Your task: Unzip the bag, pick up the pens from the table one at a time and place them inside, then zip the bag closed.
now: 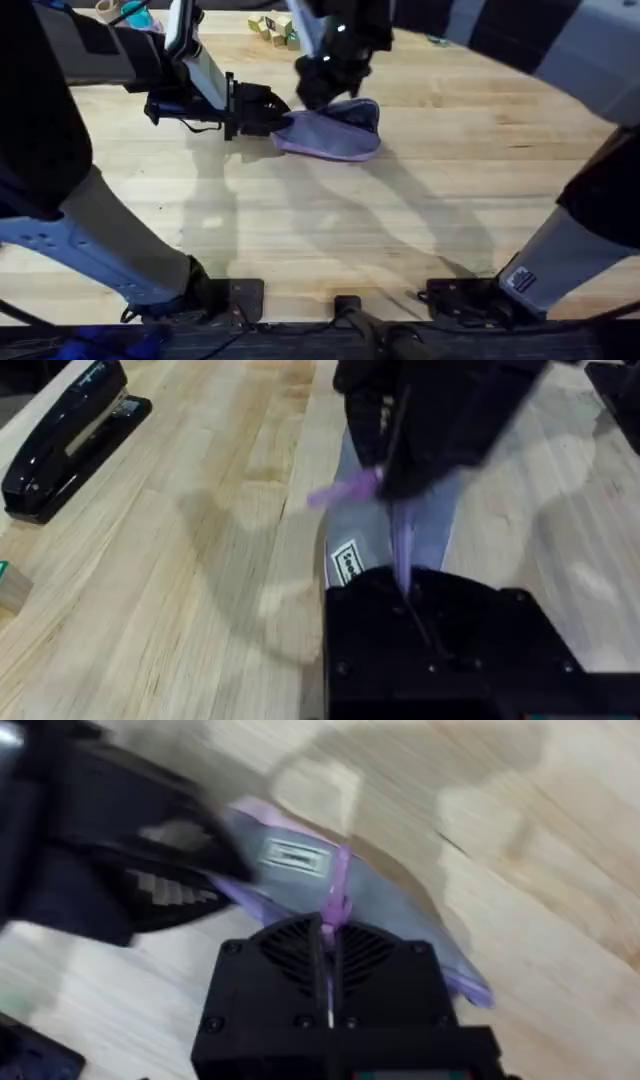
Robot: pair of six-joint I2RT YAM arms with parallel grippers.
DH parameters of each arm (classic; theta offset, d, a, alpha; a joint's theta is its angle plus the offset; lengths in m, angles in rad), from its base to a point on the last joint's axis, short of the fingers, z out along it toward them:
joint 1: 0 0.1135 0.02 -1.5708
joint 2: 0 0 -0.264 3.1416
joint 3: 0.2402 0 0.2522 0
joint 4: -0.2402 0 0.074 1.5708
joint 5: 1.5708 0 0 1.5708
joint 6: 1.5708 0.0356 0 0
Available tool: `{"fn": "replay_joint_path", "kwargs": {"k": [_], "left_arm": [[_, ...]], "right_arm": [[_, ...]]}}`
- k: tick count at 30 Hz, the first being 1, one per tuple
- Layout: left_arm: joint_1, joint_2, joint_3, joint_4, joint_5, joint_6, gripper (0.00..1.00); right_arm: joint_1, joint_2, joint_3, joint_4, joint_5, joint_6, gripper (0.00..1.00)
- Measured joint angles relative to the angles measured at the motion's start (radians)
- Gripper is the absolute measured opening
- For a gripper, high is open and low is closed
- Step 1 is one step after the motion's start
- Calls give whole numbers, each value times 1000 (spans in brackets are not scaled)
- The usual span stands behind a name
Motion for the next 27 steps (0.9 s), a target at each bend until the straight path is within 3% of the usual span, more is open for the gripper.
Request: {"fn": "replay_joint_path", "kwargs": {"k": [5,17,23,24,27], "left_arm": [[0,0,0,0,4,0,44],[-12,0,0,-12,22,0,44],[-21,0,0,-19,26,0,44],[-27,0,0,-23,25,0,43],[-30,0,0,-24,25,0,43]], "right_arm": [[-109,-1,2,-101,-8,0,33],[-350,-1,-11,-121,-53,5,34],[-411,-3,-133,-57,-88,75,33],[-431,-13,-223,-8,-111,121,34],[-437,-27,-280,15,-127,148,34]]}}
